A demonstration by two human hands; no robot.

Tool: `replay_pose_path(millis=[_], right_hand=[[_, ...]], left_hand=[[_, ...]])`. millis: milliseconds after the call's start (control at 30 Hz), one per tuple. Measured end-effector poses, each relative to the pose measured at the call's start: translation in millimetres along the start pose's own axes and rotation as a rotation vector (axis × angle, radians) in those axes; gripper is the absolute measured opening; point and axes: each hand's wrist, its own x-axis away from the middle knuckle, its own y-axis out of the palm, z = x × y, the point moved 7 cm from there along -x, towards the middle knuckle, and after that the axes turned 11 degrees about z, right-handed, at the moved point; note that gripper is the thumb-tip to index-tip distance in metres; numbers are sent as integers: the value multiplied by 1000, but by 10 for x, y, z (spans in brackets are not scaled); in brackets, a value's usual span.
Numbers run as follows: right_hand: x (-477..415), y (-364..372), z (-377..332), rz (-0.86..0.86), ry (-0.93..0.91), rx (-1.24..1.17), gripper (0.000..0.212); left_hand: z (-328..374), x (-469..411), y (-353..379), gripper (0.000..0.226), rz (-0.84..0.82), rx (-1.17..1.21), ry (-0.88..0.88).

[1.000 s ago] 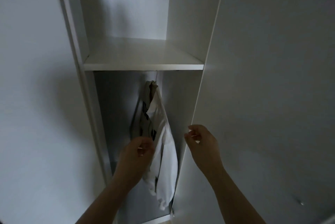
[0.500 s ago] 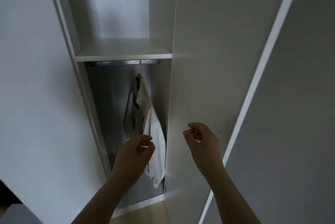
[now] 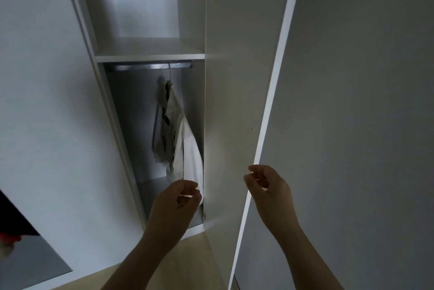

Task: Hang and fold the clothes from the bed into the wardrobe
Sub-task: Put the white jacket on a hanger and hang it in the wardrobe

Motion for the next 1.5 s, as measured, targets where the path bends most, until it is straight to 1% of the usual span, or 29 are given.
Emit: replay_pose_path(millis=[267, 367, 467, 533, 600, 633, 700, 733, 800, 867, 900, 1000, 1033, 1133, 1300, 1400, 1500], right_hand=[[-313, -444, -66, 19, -98, -58, 14], [-611, -531, -105, 8, -137, -74, 12], [-950, -520, -124, -23, -149, -120, 5], [-1112, -468, -128, -51, -128, -200, 9], [-1222, -373, -107, -86, -60, -306, 9], [-1273, -294, -88, -118, -23, -342, 13], [-1339, -115, -56, -213, 35, -352, 22], [-1342, -40, -62, -249, 49, -357, 23], [-1306, 83, -78, -277, 47, -383, 26], [-1250, 169, -61, -269, 14, -363, 32], [-1231, 211, -38, -255, -11, -349, 32], [-1204, 295, 16, -220, -88, -268, 14], [-1198, 318, 15, -212, -103, -231, 13], [-1140, 395, -8, -193, -152, -146, 21], [-891, 599, -179, -161, -289, -9, 34], [-767, 802, -266, -151, -350, 111, 36], [-660, 1015, -387, -132, -419, 226, 33]], left_hand=[[334, 214, 43, 17, 93, -47, 10], [513, 235, 158, 16, 110, -51, 1], [662, 236, 279, 12, 140, -50, 0], [695, 277, 355, 10, 137, -60, -14], [677, 328, 390, 10, 129, -70, -34], [665, 343, 392, 11, 131, -70, -41], [644, 346, 377, 12, 143, -67, -49], [632, 341, 364, 12, 150, -63, -54], [603, 333, 334, 12, 155, -51, -63], [567, 318, 303, 15, 160, -50, -60], [534, 306, 281, 17, 166, -47, -61], [406, 251, 203, 17, 174, -41, -69], [357, 225, 173, 15, 173, -41, -72], [228, 149, 72, 12, 168, -38, -76], [19, 9, -168, 13, 177, -11, -72], [-115, -65, -334, 16, 186, -6, -58], [-244, -126, -503, 25, 182, 12, -58]])
